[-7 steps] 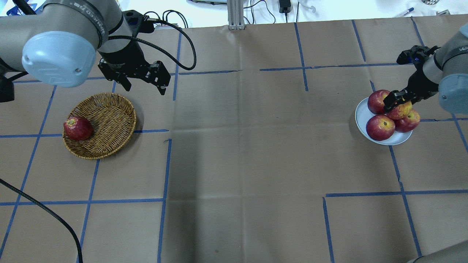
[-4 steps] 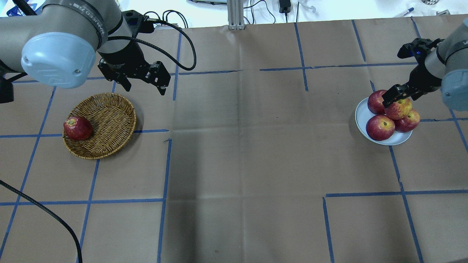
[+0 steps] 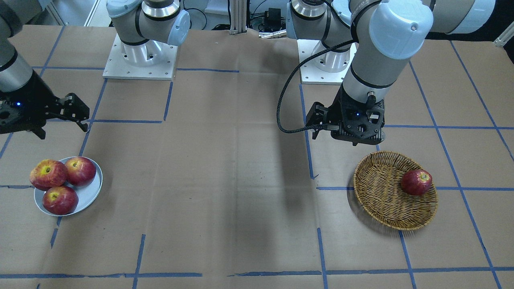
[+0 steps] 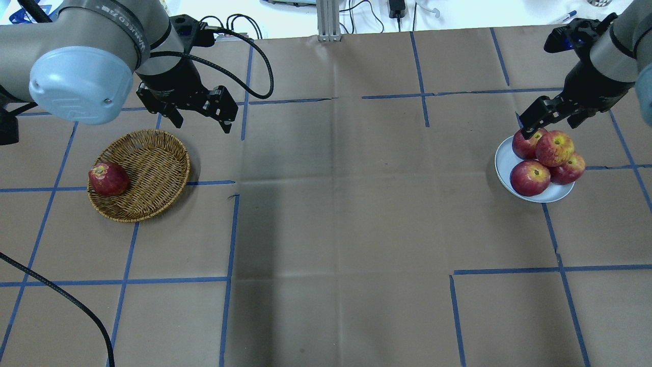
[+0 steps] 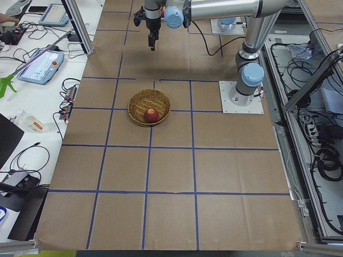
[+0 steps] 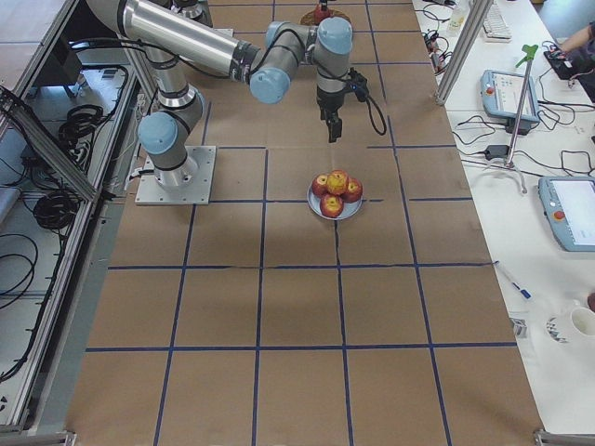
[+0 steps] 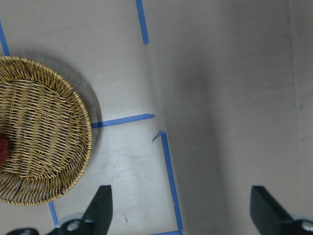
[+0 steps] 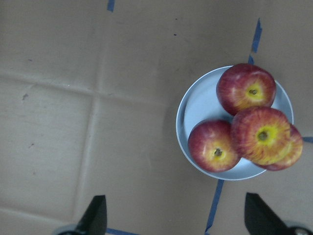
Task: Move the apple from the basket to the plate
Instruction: 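Open the right gripper to drop the apple onto the plate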
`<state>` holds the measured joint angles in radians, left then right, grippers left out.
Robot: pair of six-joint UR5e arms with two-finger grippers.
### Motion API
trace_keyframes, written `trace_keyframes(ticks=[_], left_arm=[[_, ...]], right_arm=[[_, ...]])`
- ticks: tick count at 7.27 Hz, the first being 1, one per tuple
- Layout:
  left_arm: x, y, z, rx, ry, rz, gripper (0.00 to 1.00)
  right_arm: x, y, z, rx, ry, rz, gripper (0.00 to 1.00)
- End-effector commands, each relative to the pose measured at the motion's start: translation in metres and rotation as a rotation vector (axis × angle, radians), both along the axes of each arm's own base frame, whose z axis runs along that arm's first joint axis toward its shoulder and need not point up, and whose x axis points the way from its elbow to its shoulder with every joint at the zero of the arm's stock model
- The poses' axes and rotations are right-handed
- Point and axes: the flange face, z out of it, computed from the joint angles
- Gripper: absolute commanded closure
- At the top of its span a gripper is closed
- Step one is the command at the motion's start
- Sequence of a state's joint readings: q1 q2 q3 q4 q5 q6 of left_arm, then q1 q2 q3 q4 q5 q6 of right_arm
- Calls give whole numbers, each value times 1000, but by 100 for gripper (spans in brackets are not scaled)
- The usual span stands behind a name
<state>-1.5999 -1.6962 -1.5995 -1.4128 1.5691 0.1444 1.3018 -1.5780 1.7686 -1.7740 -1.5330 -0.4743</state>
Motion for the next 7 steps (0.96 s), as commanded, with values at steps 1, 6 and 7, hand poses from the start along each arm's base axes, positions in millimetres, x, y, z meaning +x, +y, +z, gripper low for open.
trace_keyframes(ticks=[1, 6, 7], left_arm=[[0, 2, 3, -5, 2, -1, 1], [0, 4, 7, -11, 2, 0, 1], [0, 4, 7, -11, 2, 0, 1]], right_arm=[[74, 37, 27, 46, -7, -36, 0], [132, 37, 66, 84, 13, -71, 0], [130, 32, 62, 96, 13, -74, 0]])
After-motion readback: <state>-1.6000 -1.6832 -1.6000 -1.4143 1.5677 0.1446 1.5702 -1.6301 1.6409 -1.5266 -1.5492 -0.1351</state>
